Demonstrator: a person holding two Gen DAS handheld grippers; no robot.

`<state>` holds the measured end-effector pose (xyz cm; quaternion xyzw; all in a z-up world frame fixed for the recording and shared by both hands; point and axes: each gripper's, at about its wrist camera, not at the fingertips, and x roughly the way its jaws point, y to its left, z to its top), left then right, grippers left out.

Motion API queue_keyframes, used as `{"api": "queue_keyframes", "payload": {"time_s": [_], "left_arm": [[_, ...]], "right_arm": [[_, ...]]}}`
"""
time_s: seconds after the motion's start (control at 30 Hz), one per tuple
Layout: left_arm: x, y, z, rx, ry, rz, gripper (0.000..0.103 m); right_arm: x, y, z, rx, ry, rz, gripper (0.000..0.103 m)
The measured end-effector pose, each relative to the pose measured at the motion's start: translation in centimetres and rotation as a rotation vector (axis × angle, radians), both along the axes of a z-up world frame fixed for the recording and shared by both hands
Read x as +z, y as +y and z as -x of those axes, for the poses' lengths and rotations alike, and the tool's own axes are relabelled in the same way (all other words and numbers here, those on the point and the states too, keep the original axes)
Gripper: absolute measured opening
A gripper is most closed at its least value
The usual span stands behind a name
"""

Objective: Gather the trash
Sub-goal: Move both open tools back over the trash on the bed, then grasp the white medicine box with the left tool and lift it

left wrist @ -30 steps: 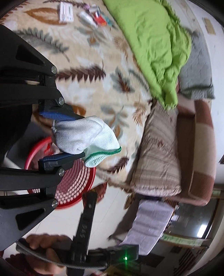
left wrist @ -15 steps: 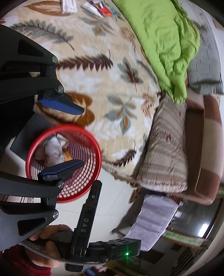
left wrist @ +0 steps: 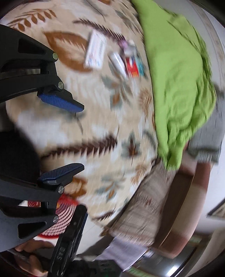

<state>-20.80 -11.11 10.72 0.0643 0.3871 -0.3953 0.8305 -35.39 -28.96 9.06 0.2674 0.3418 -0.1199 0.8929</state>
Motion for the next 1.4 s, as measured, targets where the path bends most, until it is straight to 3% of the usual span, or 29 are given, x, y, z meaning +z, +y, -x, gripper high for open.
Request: {"api": "queue_keyframes", "payload": {"time_s": [0.13, 0.33, 0.47, 0.53, 0.8, 0.93, 1.2, 1.27, 1.4], "left_arm": [[-0.9, 4.1, -4.6, 0.155, 0.061, 0.024, 0.063], [-3.6, 9.8, -10.6, 0.35, 0.217, 0.066, 0.063], [-3.8, 12.4, -12.1, 0.426, 0.192, 0.068, 0.063], [-3.9, 13.6, -12.6, 0.457, 0.181, 0.07, 0.064], [-5.1, 17.2, -14.2, 0.529, 0.206, 0.077, 0.064], [-5.4, 18.0, -14.6, 0.542, 0.216, 0.089, 0.064], [-5.4, 18.5, -15.0, 0.565, 0.224, 0.109, 0.066], [-5.3, 18.3, -15.0, 0.571, 0.208, 0.1, 0.07], [-5.8, 17.0, -16.1, 0.579, 0.233, 0.094, 0.076]], "right_arm": [[-0.2, 2.1, -4.1, 0.074, 0.01, -0.014, 0.056], [-0.3, 4.9, -10.7, 0.192, 0.032, -0.01, 0.056], [-1.7, 6.5, -16.9, 0.275, 0.06, -0.042, 0.053], [-3.0, 7.2, -20.2, 0.313, 0.089, -0.093, 0.043], [-6.9, 8.7, -29.7, 0.303, 0.16, -0.186, 0.035], [-8.8, 9.8, -30.4, 0.315, 0.202, -0.247, 0.033], [-8.6, 15.7, -27.2, 0.629, 0.18, -0.422, 0.033], [-8.1, 15.0, -26.1, 0.602, 0.152, -0.415, 0.033], [-7.5, 11.6, -24.4, 0.429, 0.109, -0.358, 0.034]]}}
